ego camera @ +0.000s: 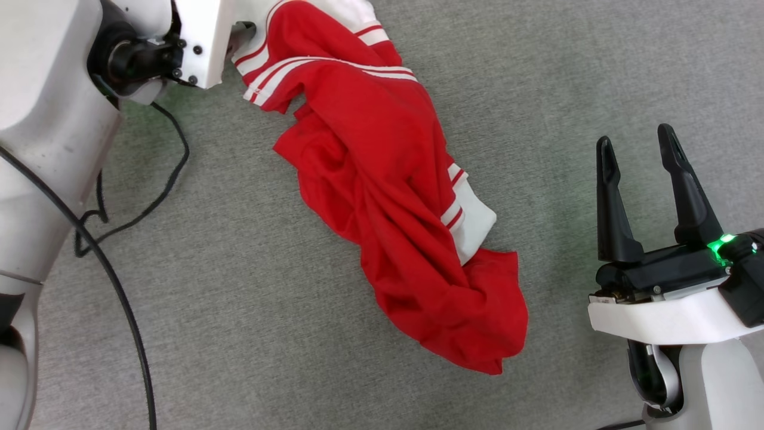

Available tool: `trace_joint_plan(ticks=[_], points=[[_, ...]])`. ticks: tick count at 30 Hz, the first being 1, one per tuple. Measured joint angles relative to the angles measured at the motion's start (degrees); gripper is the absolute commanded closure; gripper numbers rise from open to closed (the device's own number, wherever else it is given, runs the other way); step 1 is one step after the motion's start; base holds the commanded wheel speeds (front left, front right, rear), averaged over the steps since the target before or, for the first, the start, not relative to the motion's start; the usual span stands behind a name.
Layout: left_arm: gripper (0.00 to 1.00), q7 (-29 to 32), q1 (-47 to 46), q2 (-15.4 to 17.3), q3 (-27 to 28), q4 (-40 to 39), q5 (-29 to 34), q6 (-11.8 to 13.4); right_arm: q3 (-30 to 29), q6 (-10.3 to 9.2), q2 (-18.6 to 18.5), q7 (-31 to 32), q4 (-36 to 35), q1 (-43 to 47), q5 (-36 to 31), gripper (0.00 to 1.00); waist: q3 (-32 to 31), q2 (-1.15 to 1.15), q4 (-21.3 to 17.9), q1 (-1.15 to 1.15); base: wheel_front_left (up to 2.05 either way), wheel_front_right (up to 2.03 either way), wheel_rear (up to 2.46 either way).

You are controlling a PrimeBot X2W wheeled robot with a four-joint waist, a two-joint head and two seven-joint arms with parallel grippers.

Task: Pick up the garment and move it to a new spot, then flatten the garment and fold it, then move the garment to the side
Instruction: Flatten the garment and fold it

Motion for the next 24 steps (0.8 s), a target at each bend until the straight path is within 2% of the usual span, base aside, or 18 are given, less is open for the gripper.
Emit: trace_joint_plan(ticks=[1, 6, 13, 19, 24], points=[[1.00, 0.01, -0.04, -0.20, -0.20, 0.13, -0.08, -0.20, -0.01, 0.00, -0.01, 0.00, 0.01, -0.01, 0.00, 0.00, 0.09, 0.00, 0.15, 0.00, 0.00, 0.00, 0.00], [1.00, -0.83, 0.76, -1.85, -0.04, 0.18, -2.93, -0.82, -0.07, 0.00, 0.00, 0.00, 0.25, -0.04, -0.47, 0.00, -0.05, 0.00, 1.37, 0.00, 0.00, 0.00, 0.00], [1.00, -9.78, 4.08, -2.20, 0.44, 0.58, -4.11, -1.48, -0.31, 0.00, 0.00, 0.00, 0.90, -0.04, -2.57, 0.00, -2.57, 0.00, 3.32, 0.00, 0.00, 0.00, 0.00], [1.00, -18.24, 8.73, 0.85, 1.20, -1.70, -6.43, -1.55, -0.97, 0.00, 0.01, 0.00, 2.37, 1.43, -4.03, 0.00, -7.34, 0.00, 5.55, 0.00, 0.00, 0.00, 0.00], [1.00, -25.52, 14.86, 5.66, 3.05, -6.89, -9.20, -1.56, -1.09, 0.00, 0.02, 0.00, 3.96, 3.31, -5.09, 0.00, -12.35, 0.00, 8.17, 0.00, 0.00, 0.00, 0.00]])
